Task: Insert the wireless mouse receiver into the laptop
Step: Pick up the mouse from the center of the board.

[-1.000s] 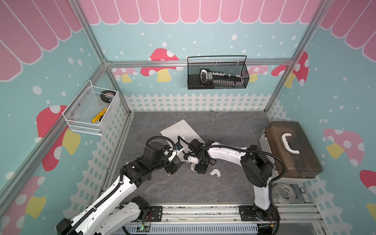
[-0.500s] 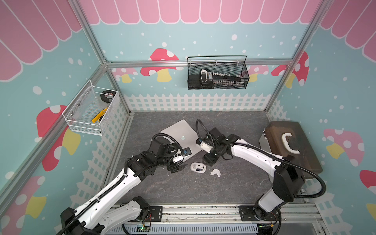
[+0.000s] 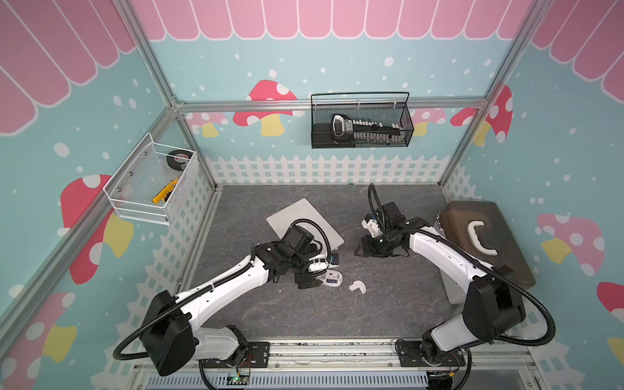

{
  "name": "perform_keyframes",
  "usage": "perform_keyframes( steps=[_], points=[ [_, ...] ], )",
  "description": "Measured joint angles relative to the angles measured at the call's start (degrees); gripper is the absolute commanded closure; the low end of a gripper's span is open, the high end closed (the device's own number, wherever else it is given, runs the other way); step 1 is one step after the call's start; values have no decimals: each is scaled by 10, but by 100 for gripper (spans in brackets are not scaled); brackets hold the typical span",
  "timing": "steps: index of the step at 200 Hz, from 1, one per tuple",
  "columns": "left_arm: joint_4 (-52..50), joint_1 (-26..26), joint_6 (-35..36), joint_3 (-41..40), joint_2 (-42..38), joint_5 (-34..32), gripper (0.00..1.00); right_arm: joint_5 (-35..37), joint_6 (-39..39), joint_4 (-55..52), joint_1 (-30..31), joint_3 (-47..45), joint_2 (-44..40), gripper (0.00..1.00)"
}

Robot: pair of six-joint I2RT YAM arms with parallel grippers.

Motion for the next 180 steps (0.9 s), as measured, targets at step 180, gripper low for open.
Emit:
perform_keyframes(
  steps=[180],
  points=[
    [59, -11, 123, 66, 227, -40, 10, -13, 38, 33, 0, -108, -108, 33]
  ],
)
